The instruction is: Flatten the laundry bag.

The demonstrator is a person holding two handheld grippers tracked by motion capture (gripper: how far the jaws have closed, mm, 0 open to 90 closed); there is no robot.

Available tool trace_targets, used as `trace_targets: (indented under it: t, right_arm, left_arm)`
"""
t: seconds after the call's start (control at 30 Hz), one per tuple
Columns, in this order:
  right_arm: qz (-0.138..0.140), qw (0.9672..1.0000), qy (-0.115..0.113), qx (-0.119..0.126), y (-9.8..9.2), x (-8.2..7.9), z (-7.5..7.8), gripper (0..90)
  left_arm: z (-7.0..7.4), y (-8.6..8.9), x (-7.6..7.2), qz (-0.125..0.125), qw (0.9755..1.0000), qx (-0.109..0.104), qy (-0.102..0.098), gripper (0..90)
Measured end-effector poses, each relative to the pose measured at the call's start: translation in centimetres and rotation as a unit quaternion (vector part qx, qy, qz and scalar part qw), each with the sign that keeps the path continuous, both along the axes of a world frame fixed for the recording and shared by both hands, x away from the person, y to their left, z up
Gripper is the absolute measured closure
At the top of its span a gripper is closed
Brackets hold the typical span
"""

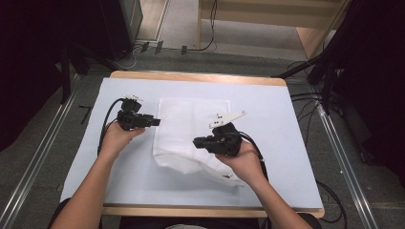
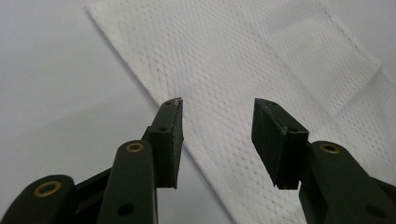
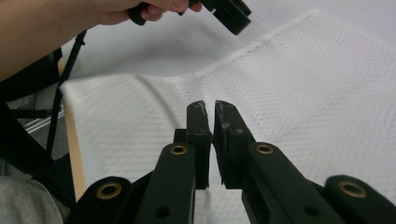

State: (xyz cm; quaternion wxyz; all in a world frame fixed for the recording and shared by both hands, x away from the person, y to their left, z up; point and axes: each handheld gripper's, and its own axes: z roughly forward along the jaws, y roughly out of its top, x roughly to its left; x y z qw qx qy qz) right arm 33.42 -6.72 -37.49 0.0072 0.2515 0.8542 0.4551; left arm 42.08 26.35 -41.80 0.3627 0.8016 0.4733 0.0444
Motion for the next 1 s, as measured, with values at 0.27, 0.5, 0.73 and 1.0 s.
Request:
trace_targets:
  t: [0.27, 0.5, 0.73, 1.0]
  right_arm:
    - [-0.023, 0.9997, -0.009, 0.0, -1.5, 1.1, -1.7, 75.8]
    - [-0.06, 0.9978, -0.021, -0.02, -3.6, 2.6, -3.6, 70.1]
    - [-0.107, 0.9937, -0.006, -0.031, -6.6, 3.0, -5.0, 68.1]
    - [-0.155, 0.9867, 0.016, -0.047, -9.4, 3.7, -7.1, 63.6]
  left_arm:
    - [0.0, 0.2, -0.1, 0.003, 1.0, 0.003, 0.001, 54.1]
    - [-0.6, 0.2, -0.4, 0.002, 0.9999, 0.011, 0.004, 52.4]
    - [-1.4, 0.0, -1.9, -0.002, 0.9997, 0.023, 0.012, 51.4]
    - [-2.5, -0.5, -3.8, -0.001, 0.9992, 0.036, 0.017, 51.3]
